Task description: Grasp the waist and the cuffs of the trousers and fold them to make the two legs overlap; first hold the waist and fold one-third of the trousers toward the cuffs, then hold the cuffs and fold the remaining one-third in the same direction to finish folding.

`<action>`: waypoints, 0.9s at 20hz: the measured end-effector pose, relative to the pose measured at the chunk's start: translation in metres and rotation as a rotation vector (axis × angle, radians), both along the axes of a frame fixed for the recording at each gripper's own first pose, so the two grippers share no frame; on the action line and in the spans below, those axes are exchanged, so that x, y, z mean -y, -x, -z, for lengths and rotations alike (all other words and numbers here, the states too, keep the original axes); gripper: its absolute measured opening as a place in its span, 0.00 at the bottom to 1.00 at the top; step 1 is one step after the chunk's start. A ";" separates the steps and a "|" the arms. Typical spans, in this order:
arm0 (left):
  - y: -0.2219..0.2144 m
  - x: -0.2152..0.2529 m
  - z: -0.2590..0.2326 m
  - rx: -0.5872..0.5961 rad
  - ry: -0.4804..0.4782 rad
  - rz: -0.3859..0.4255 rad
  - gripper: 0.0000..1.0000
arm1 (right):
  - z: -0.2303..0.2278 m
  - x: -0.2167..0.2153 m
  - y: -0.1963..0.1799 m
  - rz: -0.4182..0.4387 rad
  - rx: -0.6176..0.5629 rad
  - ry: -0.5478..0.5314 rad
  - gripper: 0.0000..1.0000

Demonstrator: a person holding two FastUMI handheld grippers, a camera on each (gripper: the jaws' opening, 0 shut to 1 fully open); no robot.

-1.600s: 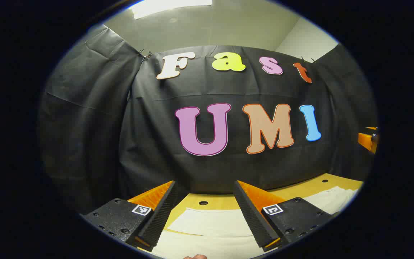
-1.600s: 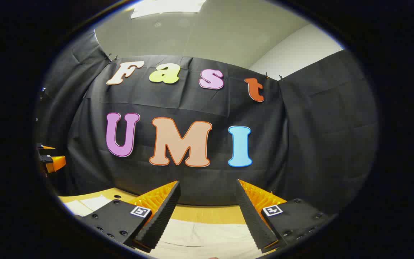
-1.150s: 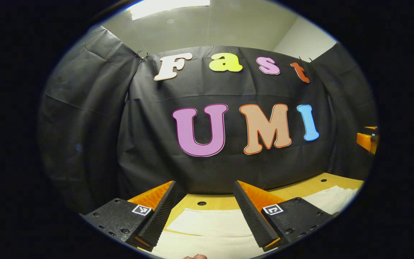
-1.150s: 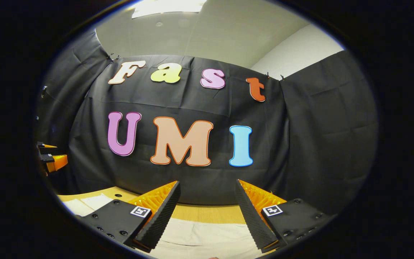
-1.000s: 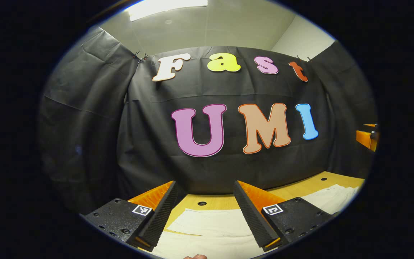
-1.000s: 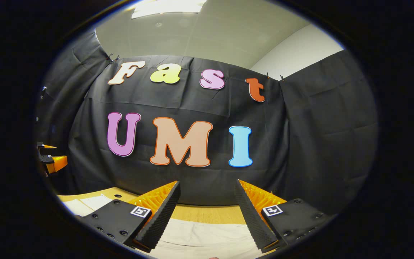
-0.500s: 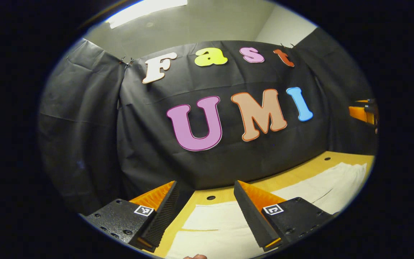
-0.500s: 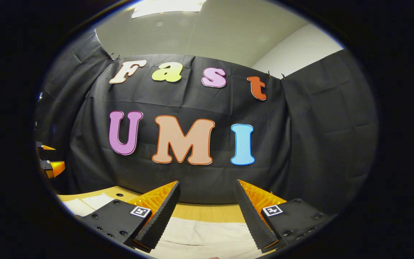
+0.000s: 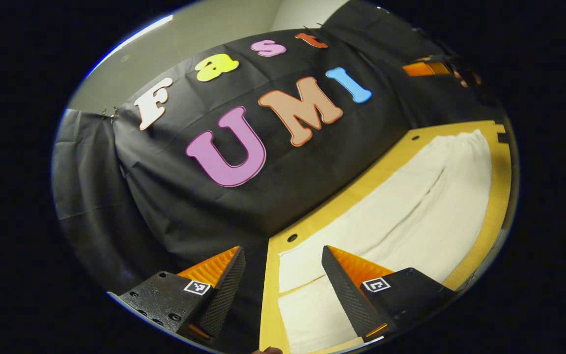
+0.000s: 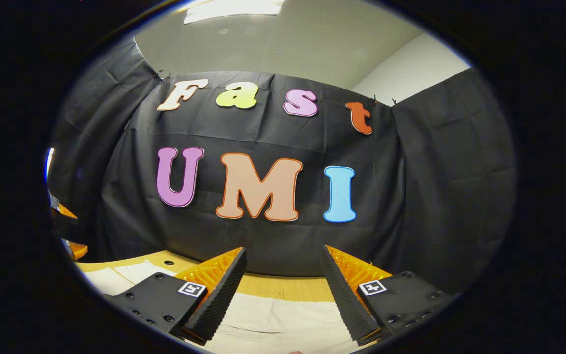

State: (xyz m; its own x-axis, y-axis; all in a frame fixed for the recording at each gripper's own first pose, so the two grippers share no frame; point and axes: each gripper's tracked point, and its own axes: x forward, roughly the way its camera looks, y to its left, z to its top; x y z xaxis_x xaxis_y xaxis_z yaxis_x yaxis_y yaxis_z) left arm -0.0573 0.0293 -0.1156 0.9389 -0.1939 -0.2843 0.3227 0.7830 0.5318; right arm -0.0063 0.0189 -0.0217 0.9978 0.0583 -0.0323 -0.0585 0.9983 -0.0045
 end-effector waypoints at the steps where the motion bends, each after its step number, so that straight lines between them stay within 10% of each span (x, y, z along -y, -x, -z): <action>1: 0.006 -0.002 0.012 -0.026 -0.027 0.014 0.96 | 0.003 0.001 0.001 0.000 -0.004 -0.001 0.97; 18: 0.106 -0.044 0.189 -0.489 -0.479 0.307 0.97 | 0.036 0.017 0.006 0.032 -0.070 0.025 0.97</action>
State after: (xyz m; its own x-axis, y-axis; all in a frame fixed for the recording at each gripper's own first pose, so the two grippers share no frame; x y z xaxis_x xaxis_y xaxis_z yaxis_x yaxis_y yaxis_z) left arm -0.1633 0.0736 -0.3049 0.6074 -0.1766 -0.7745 0.7764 0.3381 0.5318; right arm -0.0127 0.0020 -0.0578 0.9943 0.0251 -0.1033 -0.0281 0.9992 -0.0268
